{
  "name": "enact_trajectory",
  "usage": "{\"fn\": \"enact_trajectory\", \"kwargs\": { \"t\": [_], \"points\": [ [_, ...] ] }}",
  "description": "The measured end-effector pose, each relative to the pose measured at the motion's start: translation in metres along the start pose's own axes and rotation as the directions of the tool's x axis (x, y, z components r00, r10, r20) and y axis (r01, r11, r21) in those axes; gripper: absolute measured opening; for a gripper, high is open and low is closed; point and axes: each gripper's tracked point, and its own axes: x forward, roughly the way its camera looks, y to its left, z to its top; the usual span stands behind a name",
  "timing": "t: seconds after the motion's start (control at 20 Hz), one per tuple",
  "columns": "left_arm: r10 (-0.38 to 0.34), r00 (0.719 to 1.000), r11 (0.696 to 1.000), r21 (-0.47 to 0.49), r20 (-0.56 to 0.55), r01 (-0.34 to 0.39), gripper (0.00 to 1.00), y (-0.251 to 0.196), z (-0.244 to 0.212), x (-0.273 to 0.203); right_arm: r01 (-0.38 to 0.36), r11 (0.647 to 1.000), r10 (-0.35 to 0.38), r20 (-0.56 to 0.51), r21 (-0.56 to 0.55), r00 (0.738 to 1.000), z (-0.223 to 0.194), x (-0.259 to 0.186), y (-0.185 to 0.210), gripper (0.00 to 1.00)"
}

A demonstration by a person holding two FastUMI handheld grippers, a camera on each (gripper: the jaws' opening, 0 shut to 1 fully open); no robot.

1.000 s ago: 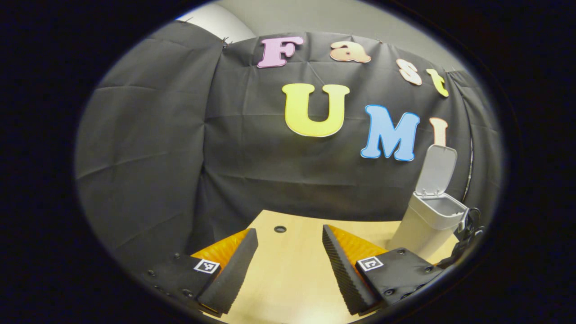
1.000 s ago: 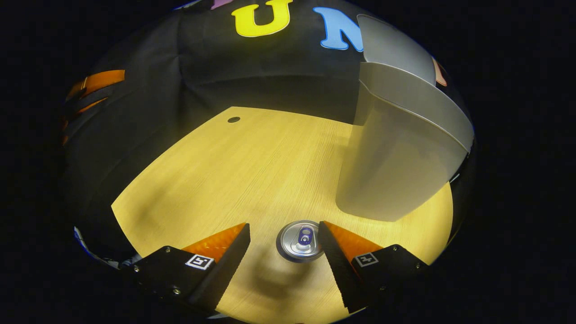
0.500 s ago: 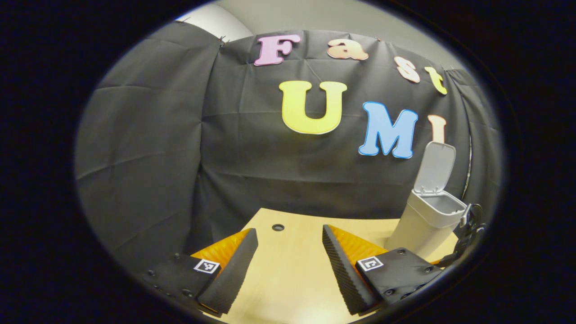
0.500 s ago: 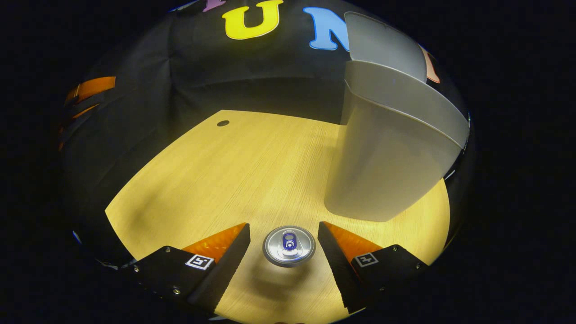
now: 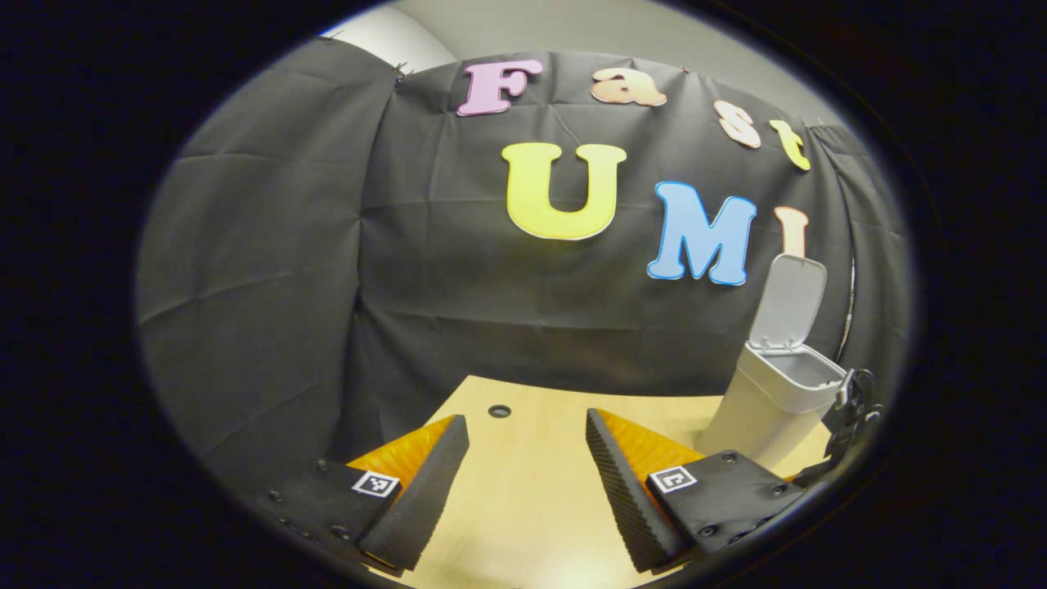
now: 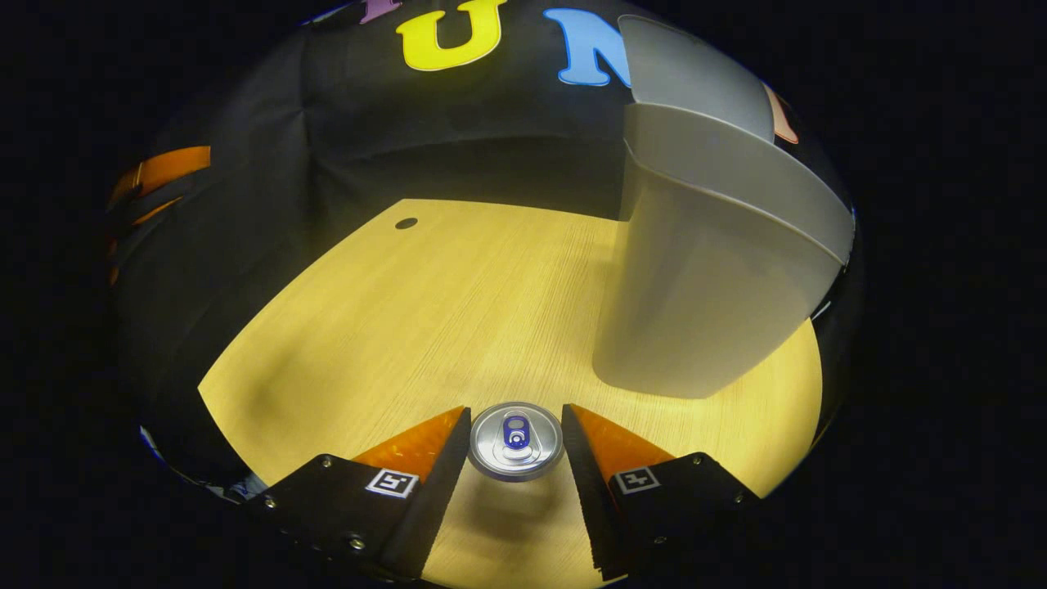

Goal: Press the lid of the desktop garbage bin to open it, pick up the crumpled paper on the desktop and throw it into the bin, then pick up the pop can on the desktop and drop it into the bin, and finally close the garbage bin lid.

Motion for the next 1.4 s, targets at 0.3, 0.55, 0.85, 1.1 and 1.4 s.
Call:
{"fn": "enact_trajectory", "kwargs": {
  "t": [0.3,0.55,0.85,1.1,1.4],
  "points": [
    [-0.037,0.999,0.999,-0.001,-0.001,0.037,0.96,-0.018,0.002,0.011,-0.017,0.999,0.013,0.114,0.031,0.993,0.044,-0.022,-0.005,0.72],
    [-0.059,0.998,0.998,-0.004,-0.007,0.059,0.96,-0.029,0.001,0.018,-0.035,0.998,0.02,0.266,0.051,0.964,0.108,-0.051,-0.006,0.72],
    [-0.076,0.997,0.997,-0.008,-0.007,0.076,0.95,-0.036,0.001,0.024,-0.048,0.998,0.023,0.437,0.045,0.899,0.184,-0.096,-0.011,0.72],
    [-0.073,0.997,0.997,-0.002,-0.011,0.073,0.95,-0.032,-0.002,0.026,0.009,0.999,-0.031,0.57,0.041,0.821,0.234,-0.139,-0.032,0.72],
    [-0.079,0.997,0.997,-0.007,-0.015,0.079,0.96,-0.035,-0.003,0.029,0.094,0.994,-0.108,0.653,0.057,0.75,0.273,-0.171,-0.071,0.71]
  ]
}}
